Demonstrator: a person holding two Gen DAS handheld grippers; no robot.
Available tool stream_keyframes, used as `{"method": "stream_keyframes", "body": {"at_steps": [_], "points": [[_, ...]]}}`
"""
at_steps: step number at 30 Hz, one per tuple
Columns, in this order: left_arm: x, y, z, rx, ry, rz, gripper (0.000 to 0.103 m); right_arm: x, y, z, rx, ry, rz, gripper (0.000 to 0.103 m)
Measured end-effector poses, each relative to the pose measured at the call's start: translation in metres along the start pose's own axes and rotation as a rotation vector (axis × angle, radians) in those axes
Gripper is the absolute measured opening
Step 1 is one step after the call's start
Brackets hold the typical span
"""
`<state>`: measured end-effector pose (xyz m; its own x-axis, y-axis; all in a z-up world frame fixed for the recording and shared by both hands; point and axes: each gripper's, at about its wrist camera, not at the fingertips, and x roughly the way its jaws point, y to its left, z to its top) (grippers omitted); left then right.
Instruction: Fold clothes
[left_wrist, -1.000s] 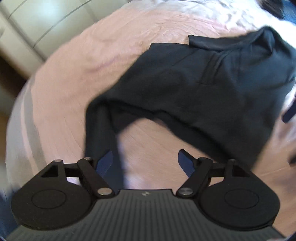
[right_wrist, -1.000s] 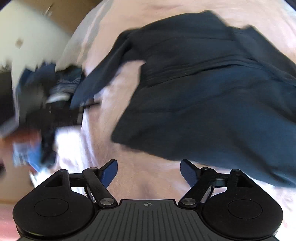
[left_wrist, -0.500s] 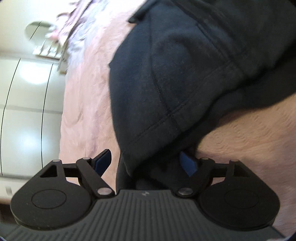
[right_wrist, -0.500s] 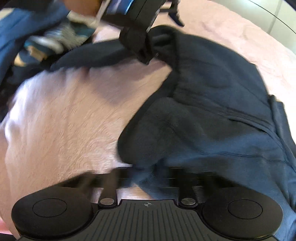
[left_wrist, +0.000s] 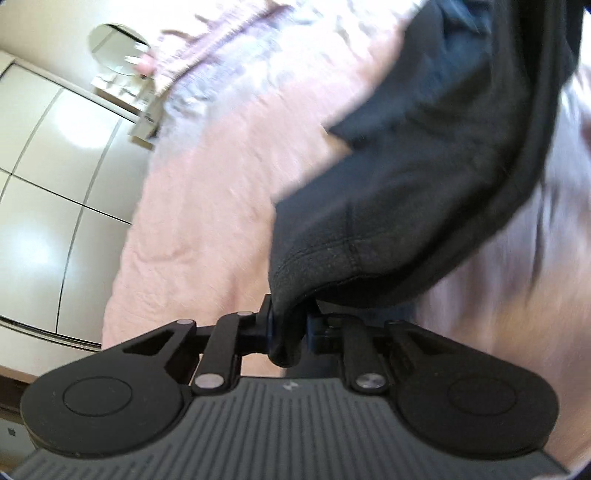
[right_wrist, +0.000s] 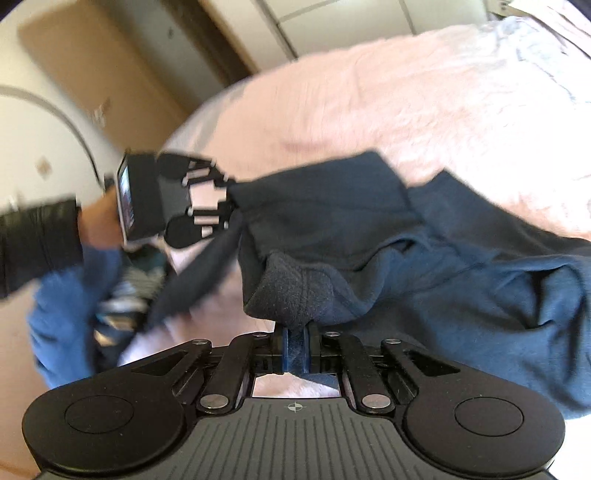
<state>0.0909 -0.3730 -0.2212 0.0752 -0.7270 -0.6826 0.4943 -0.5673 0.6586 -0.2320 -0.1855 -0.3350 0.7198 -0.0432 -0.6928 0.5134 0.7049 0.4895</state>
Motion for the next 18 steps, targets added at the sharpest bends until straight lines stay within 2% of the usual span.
{"method": "stream_keyframes", "body": {"at_steps": [3,6,10,14,18], "points": [[-0.023,0.026,0.042,-0.035,-0.048,0.030,0.012,-0.038,-0.010,0.017,0.033,-0.077,0.030,0.005],[-0.042,0.052,0.103,-0.057,-0.104,0.077,0.012,-0.082,-0.033,0.035,0.089,-0.173,0.057,0.005],[-0.059,0.081,0.209,-0.068,-0.205,0.111,0.011,-0.157,-0.083,0.061,0.159,-0.321,0.065,0.005],[-0.061,0.095,0.323,-0.053,-0.317,0.119,0.011,-0.251,-0.135,0.083,0.167,-0.464,0.015,0.004],[-0.079,0.112,0.431,-0.059,-0.463,0.114,0.011,-0.357,-0.167,0.094,0.121,-0.631,-0.094,0.004]]}}
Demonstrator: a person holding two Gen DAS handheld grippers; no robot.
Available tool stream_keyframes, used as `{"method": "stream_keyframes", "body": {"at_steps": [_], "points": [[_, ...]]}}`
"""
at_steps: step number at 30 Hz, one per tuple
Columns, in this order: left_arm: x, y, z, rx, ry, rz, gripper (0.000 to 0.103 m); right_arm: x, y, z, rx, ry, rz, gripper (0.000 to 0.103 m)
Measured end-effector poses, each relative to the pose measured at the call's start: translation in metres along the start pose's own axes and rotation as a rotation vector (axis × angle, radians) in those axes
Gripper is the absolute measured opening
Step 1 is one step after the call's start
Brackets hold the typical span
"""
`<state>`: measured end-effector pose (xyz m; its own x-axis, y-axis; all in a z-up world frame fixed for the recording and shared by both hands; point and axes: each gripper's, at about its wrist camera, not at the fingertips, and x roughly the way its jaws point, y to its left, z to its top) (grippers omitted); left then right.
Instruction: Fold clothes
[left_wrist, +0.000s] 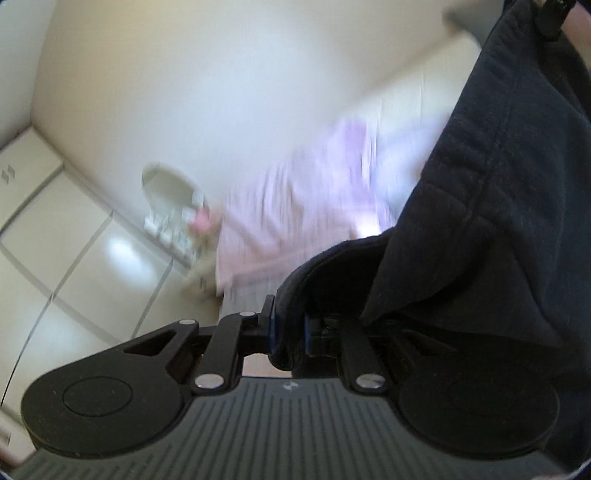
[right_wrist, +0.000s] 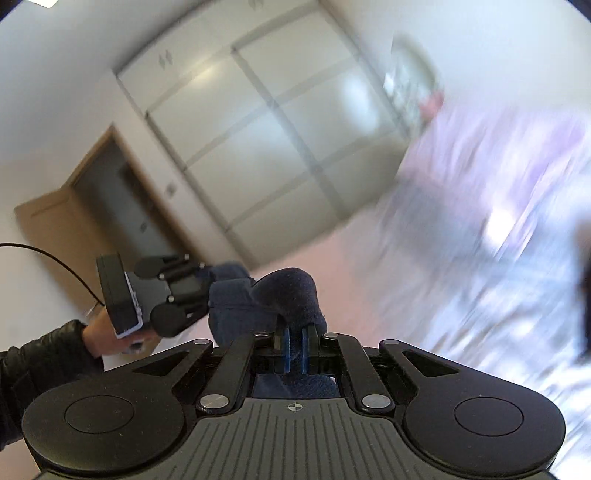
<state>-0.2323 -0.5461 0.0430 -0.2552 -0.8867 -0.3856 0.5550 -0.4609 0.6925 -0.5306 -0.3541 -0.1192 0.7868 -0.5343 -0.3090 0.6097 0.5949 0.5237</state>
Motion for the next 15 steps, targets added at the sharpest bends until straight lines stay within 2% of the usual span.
{"method": "stream_keyframes", "body": {"at_steps": [3,7,10,12,15], "points": [[0.004,0.014,0.072,-0.022,-0.129,0.015,0.011,-0.057,-0.011,0.047,-0.053,-0.131,-0.061,0.004],[-0.015,0.042,0.143,-0.055,-0.289,0.062,0.011,-0.124,0.017,0.089,-0.180,-0.282,-0.113,0.004],[-0.056,0.063,0.167,-0.073,-0.394,0.112,0.011,-0.164,0.062,0.101,-0.290,-0.385,-0.124,0.004],[-0.086,0.074,0.168,-0.089,-0.446,0.140,0.011,-0.183,0.098,0.100,-0.351,-0.432,-0.115,0.004],[-0.144,0.082,0.143,-0.098,-0.488,0.169,0.011,-0.197,0.157,0.080,-0.425,-0.457,-0.077,0.004]]}}
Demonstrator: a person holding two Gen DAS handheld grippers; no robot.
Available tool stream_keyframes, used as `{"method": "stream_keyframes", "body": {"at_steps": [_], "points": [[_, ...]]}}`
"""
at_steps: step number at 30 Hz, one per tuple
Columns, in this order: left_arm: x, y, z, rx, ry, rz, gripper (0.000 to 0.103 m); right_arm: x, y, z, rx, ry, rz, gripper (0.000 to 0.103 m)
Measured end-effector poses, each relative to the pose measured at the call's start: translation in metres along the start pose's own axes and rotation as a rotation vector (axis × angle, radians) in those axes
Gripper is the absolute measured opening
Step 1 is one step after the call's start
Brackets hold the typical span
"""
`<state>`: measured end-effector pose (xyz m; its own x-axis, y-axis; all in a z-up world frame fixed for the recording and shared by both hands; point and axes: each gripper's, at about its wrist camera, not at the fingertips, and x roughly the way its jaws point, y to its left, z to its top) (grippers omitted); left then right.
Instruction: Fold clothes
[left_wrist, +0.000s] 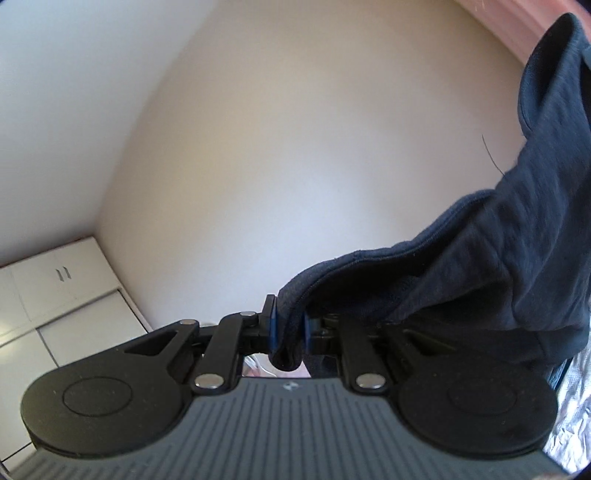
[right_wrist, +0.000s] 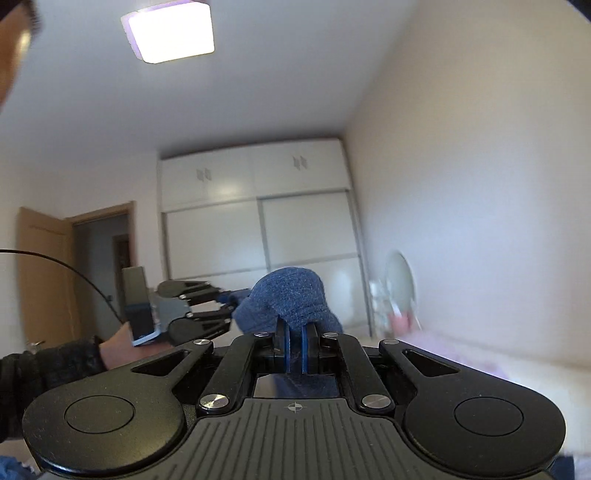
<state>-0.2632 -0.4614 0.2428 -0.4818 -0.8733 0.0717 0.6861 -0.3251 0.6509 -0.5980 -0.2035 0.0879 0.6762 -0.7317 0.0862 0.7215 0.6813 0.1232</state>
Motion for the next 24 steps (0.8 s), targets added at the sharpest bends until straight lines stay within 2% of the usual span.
{"method": "stream_keyframes", "body": {"at_steps": [3,6,10,12,13,15,16,17,19,22,24], "points": [[-0.076,0.004,-0.024,0.030,0.025,-0.004,0.011,-0.013,0.071,-0.008,-0.048,0.016,0.078,0.004],[-0.161,-0.004,-0.072,0.061,0.127,-0.013,0.011,-0.013,0.143,-0.044,-0.005,0.105,0.200,0.004],[-0.286,-0.028,-0.181,-0.006,0.420,-0.067,0.011,0.012,0.247,-0.137,0.145,0.354,0.373,0.004],[-0.349,-0.047,-0.233,-0.042,0.605,-0.090,0.012,0.034,0.301,-0.198,0.194,0.512,0.458,0.004],[-0.381,-0.058,-0.268,-0.065,0.735,-0.099,0.014,0.045,0.329,-0.231,0.214,0.601,0.496,0.006],[-0.422,-0.070,-0.335,-0.149,1.006,-0.110,0.030,0.070,0.383,-0.307,0.279,0.827,0.588,0.017],[-0.442,-0.079,-0.364,-0.178,1.133,-0.092,0.030,0.078,0.406,-0.341,0.300,0.929,0.626,0.038],[-0.464,-0.088,-0.383,-0.187,1.219,-0.047,0.030,0.083,0.426,-0.369,0.308,1.013,0.659,0.060],[-0.487,-0.097,-0.393,-0.283,1.275,0.010,0.030,0.086,0.452,-0.401,0.307,1.105,0.706,0.066],[-0.521,-0.110,-0.406,-0.429,1.349,0.093,0.031,0.087,0.476,-0.433,0.292,1.196,0.744,0.066],[-0.520,-0.121,-0.404,-0.509,1.317,0.085,0.035,0.087,0.467,-0.443,0.259,1.245,0.700,0.066]]}}
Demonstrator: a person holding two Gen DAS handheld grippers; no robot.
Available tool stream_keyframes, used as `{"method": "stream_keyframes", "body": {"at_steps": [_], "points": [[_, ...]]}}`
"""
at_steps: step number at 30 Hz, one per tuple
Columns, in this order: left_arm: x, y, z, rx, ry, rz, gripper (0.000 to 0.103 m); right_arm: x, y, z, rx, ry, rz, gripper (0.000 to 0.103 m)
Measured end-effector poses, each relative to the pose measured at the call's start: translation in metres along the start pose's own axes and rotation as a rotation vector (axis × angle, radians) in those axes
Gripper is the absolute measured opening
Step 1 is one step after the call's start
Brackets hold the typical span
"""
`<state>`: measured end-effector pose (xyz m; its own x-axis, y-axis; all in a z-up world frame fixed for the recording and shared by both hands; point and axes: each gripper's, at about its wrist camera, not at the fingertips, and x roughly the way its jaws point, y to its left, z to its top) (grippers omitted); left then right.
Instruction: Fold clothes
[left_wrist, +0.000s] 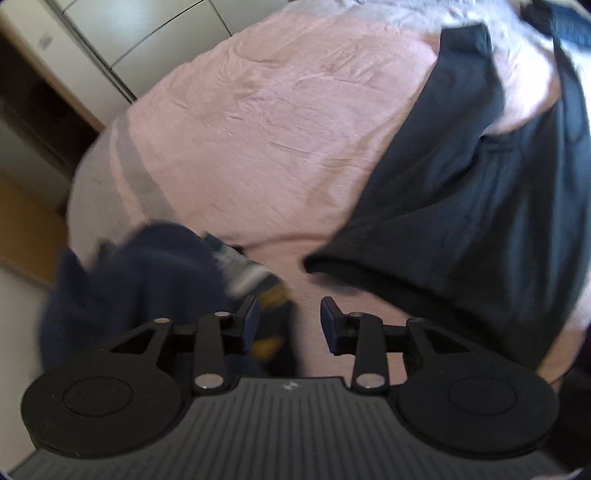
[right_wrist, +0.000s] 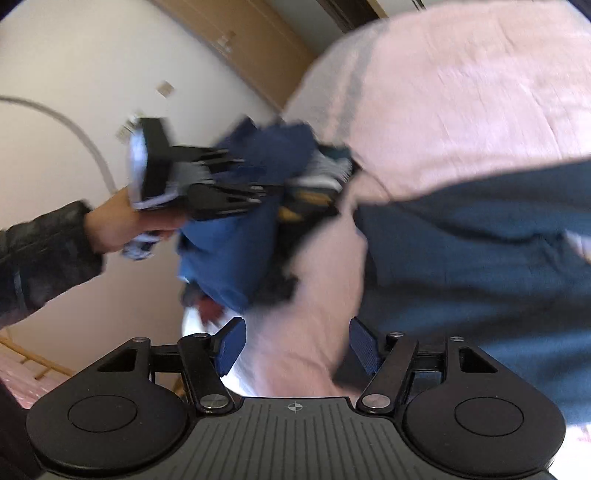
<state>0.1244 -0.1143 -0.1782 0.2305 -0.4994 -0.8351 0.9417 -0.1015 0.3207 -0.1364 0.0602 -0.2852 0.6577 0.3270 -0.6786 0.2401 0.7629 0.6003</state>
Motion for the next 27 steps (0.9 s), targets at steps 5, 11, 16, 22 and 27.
{"method": "stream_keyframes", "body": {"at_steps": [5,11,16,22,27], "points": [[0.007,-0.073,0.000,0.048,-0.088,-0.157,0.048,-0.041,-0.065,-0.010,0.109,0.004,-0.188,0.066],[0.007,-0.193,-0.005,0.294,-0.104,-0.263,0.050,-0.143,-0.155,-0.032,0.328,-0.161,-0.430,0.066],[0.035,-0.281,-0.007,0.453,-0.015,-0.228,0.048,-0.223,-0.259,-0.054,0.506,-0.335,-0.553,0.066],[0.046,-0.326,0.028,0.328,0.145,-0.086,0.047,-0.296,-0.409,-0.071,0.677,-0.430,-0.600,0.068],[0.054,-0.343,0.050,0.298,0.254,-0.017,0.047,-0.323,-0.501,-0.053,0.732,-0.481,-0.513,0.068]]}}
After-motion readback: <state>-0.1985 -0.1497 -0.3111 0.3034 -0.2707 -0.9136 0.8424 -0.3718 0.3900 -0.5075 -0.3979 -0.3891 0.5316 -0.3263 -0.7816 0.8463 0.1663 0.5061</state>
